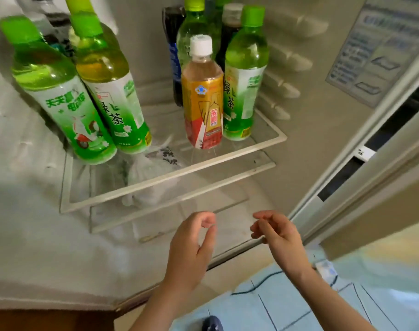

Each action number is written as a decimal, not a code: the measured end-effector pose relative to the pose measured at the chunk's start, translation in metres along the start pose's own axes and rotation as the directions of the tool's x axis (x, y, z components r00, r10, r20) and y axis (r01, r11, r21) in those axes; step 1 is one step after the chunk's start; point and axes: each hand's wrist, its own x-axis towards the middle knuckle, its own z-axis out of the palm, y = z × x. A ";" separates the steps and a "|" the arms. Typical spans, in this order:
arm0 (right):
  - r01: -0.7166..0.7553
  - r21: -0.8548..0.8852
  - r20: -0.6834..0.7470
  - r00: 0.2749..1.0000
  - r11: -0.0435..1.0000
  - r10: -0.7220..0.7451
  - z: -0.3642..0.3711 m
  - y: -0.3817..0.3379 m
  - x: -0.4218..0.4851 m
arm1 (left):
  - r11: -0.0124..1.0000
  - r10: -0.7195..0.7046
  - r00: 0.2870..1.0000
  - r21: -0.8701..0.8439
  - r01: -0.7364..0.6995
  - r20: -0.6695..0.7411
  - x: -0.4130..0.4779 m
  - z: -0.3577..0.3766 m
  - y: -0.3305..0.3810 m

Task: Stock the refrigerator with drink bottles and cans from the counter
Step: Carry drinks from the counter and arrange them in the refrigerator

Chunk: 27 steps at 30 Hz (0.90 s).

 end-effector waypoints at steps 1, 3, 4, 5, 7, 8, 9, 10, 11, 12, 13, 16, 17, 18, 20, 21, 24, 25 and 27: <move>-0.049 -0.035 -0.012 0.999 0.998 0.048 -0.006 0.015 -0.006 | 0.999 -0.047 0.989 0.032 0.043 0.137 -0.005 0.009 -0.008; -0.179 -0.105 -0.027 0.984 0.978 0.177 -0.019 0.047 -0.021 | 0.983 -0.170 0.914 0.122 0.134 0.369 -0.017 0.029 -0.023; -0.254 -0.147 -0.030 0.967 0.956 0.252 -0.027 0.065 -0.031 | 0.968 -0.245 0.857 0.157 0.194 0.454 -0.024 0.041 -0.030; -0.325 -0.204 -0.030 0.945 0.923 0.326 -0.037 0.084 -0.043 | 0.948 -0.319 0.797 0.168 0.270 0.513 -0.032 0.052 -0.034; -0.430 -0.356 -0.033 0.893 0.830 0.449 -0.060 0.122 -0.072 | 0.891 -0.427 0.690 0.142 0.430 0.585 -0.052 0.077 -0.038; -0.461 -0.444 -0.029 0.865 0.768 0.502 -0.071 0.140 -0.091 | 0.860 -0.469 0.646 0.143 0.491 0.603 -0.064 0.090 -0.040; -0.482 -0.527 -0.030 0.834 0.700 0.551 -0.082 0.157 -0.113 | 0.836 -0.508 0.608 0.181 0.517 0.610 -0.077 0.103 -0.042; -0.500 -0.594 -0.044 0.802 0.630 0.596 -0.093 0.173 -0.138 | 0.832 -0.534 0.577 0.262 0.489 0.617 -0.091 0.116 -0.045; -0.523 -0.637 -0.069 0.770 0.566 0.634 -0.105 0.189 -0.164 | 0.834 -0.548 0.546 0.367 0.412 0.634 -0.107 0.128 -0.048; -0.552 -0.657 -0.096 0.736 0.513 0.670 -0.117 0.204 -0.194 | 0.830 -0.557 0.512 0.460 0.315 0.654 -0.123 0.141 -0.051; -0.584 -0.663 -0.117 0.699 0.469 0.705 -0.128 0.218 -0.225 | 0.818 -0.568 0.466 0.528 0.229 0.678 -0.142 0.152 -0.054; -0.687 -0.616 -0.155 0.586 0.386 0.796 -0.153 0.254 -0.324 | 0.798 -0.589 0.250 0.603 0.025 0.769 -0.200 0.179 -0.056; -0.734 -0.568 -0.180 0.553 0.373 0.814 -0.157 0.263 -0.356 | 0.792 -0.590 0.180 0.608 -0.057 0.787 -0.218 0.184 -0.055; -0.783 -0.504 -0.210 0.520 0.364 0.828 -0.159 0.272 -0.386 | 0.778 -0.599 0.132 0.613 -0.140 0.790 -0.235 0.189 -0.054; -0.865 -0.369 -0.252 0.444 0.339 0.860 -0.160 0.287 -0.444 | 0.739 -0.628 0.109 0.634 -0.229 0.771 -0.266 0.198 -0.049; -0.894 -0.310 -0.258 0.408 0.325 0.876 -0.159 0.292 -0.472 | 0.734 -0.641 0.103 0.646 -0.210 0.761 -0.281 0.204 -0.045; -0.949 -0.144 -0.271 0.311 0.281 0.911 -0.153 0.306 -0.550 | 0.741 -0.646 0.117 0.657 -0.141 0.754 -0.324 0.225 -0.029; -0.958 -0.091 -0.279 0.286 0.272 0.916 -0.152 0.309 -0.573 | 0.744 -0.636 0.112 0.646 -0.174 0.763 -0.337 0.232 -0.022; -0.972 0.012 -0.298 0.223 0.237 0.928 -0.151 0.313 -0.615 | 0.740 -0.623 0.088 0.622 -0.258 0.777 -0.363 0.247 -0.010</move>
